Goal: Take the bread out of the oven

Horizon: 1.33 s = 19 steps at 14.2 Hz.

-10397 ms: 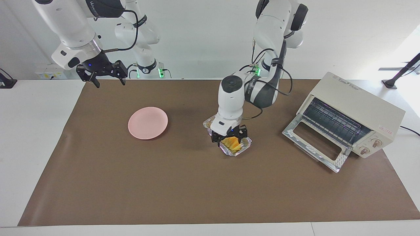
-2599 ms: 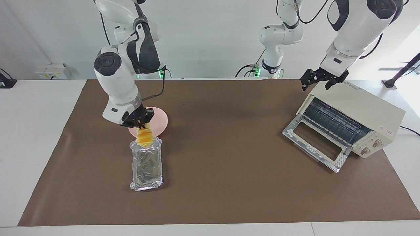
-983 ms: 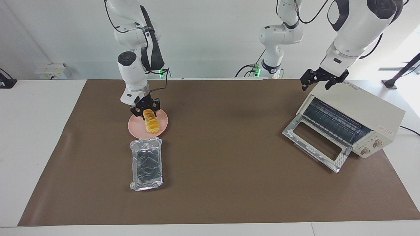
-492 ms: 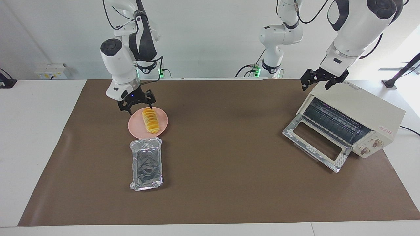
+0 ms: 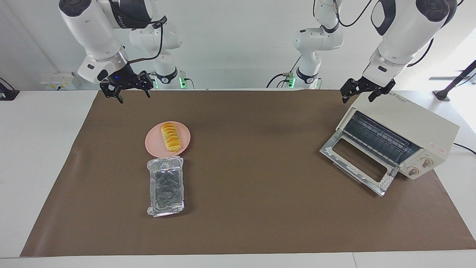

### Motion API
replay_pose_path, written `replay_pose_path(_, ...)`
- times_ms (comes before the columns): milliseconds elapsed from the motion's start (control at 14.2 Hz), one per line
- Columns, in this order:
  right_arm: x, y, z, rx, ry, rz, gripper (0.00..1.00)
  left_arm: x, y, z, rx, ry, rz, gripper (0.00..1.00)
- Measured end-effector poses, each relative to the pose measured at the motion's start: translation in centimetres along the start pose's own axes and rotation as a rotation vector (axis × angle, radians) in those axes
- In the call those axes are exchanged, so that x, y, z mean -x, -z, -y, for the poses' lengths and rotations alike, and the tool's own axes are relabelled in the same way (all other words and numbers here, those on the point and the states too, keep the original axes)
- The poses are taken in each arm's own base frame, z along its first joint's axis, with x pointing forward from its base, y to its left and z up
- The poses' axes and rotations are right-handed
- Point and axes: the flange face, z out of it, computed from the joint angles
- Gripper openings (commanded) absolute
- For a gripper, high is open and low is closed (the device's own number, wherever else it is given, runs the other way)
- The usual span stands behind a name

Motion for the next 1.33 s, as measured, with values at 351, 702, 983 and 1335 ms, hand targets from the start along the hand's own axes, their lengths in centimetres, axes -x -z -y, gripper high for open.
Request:
replay_pose_path(351, -1.4, 0.2, -2.0, 0.005, -0.031, -0.023, 1.00, 0.0, 0.0, 0.0, 0.000, 0.000, 0.000, 1.00)
replay_pose_path(702, -2.1, -0.3, -2.8, 0.003, -0.045, -0.021, 1.00, 0.0, 0.0, 0.0, 0.000, 0.000, 0.000, 1.00)
replay_pose_path(983, -1.8, 0.6, -2.8, -0.001, -0.045, -0.001, 1.00, 0.0, 0.0, 0.0, 0.000, 0.000, 0.000, 1.00)
replay_pose_path(1335, -1.8, 1.4, -2.6, -0.002, -0.042, 0.001, 1.00, 0.0, 0.0, 0.0, 0.000, 0.000, 0.000, 1.00)
